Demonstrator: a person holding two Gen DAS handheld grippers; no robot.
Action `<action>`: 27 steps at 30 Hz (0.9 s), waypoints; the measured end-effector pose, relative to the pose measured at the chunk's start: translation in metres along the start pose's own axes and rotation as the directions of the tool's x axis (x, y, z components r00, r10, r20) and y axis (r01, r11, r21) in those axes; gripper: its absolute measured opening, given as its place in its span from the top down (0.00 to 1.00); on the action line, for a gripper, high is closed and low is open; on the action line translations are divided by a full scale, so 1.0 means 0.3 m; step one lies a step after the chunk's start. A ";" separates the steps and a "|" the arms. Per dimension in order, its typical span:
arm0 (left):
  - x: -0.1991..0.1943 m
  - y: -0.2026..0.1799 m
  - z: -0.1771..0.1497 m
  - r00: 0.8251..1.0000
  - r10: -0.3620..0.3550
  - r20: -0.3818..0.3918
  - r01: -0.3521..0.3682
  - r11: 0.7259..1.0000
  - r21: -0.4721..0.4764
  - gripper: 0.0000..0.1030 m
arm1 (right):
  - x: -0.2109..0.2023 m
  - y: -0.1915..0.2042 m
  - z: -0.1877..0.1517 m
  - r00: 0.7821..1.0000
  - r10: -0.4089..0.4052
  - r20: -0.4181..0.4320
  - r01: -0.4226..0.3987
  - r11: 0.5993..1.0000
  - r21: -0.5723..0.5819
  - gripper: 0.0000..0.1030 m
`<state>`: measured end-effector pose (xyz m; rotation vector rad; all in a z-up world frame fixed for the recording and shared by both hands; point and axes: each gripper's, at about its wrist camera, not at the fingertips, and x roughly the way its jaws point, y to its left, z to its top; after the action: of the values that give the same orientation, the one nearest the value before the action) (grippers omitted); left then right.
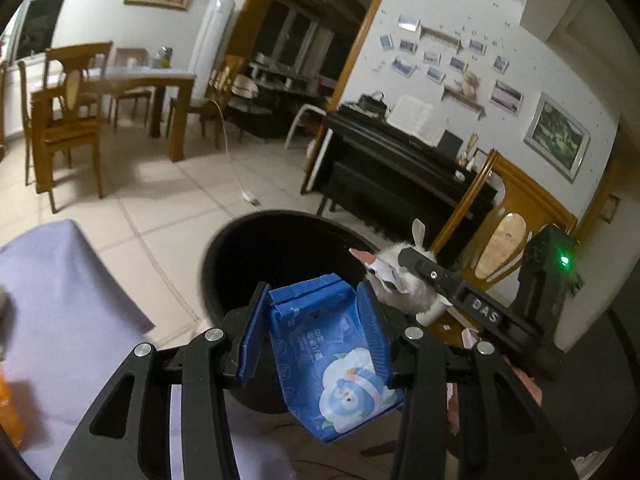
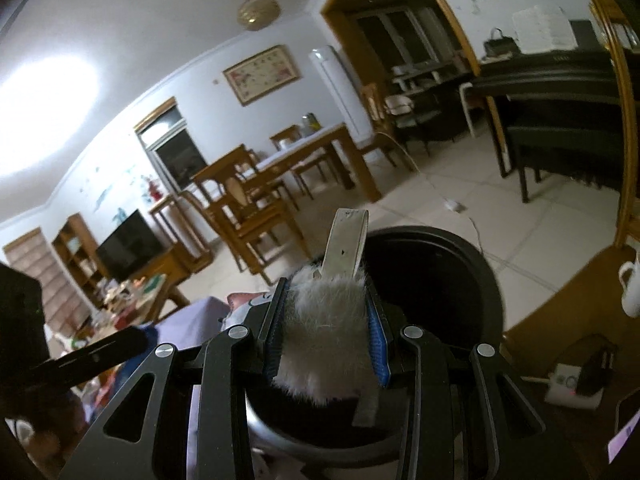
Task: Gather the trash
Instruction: 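Grasp the blue wrapper with left tool while right tool carries tissue, drop both in bin, then move both open tools back over the table toward remaining trash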
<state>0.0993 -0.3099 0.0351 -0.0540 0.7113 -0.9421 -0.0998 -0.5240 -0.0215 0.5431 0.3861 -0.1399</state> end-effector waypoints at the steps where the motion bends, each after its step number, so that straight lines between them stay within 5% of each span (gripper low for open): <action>1: 0.028 -0.004 0.006 1.000 0.000 -0.010 0.000 1.000 0.001 0.57 | 0.009 -0.032 0.000 1.000 -0.004 -0.003 0.004 1.000 0.008 0.66; 10: 0.188 -0.032 0.004 0.995 0.007 -0.095 -0.008 1.000 -0.006 0.54 | 0.086 -0.122 -0.014 0.999 -0.005 -0.032 0.006 0.999 0.031 0.61; 12: 0.196 -0.024 -0.003 0.993 0.012 -0.119 -0.013 1.000 -0.004 0.54 | 0.098 -0.140 -0.017 0.999 -0.004 -0.043 0.006 0.999 0.048 0.44; 14: 0.201 -0.027 -0.003 0.991 0.029 -0.131 -0.029 1.000 0.007 0.43 | 0.103 -0.136 -0.021 0.999 -0.008 -0.038 0.011 0.998 0.067 0.31; 16: 0.175 -0.029 -0.006 0.993 0.055 -0.109 -0.053 0.998 0.024 0.16 | 0.095 -0.143 -0.031 0.999 -0.008 -0.034 0.010 0.998 0.069 0.30; 27: -0.015 0.014 -0.013 0.994 0.101 -0.043 -0.100 0.995 0.019 0.12 | 0.062 -0.010 -0.047 0.999 0.007 -0.036 -0.006 1.000 0.018 0.25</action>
<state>0.0984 -0.3030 0.0329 0.0169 0.7397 -0.8545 -0.0878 -0.5197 -0.0416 0.5648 0.4187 -0.1271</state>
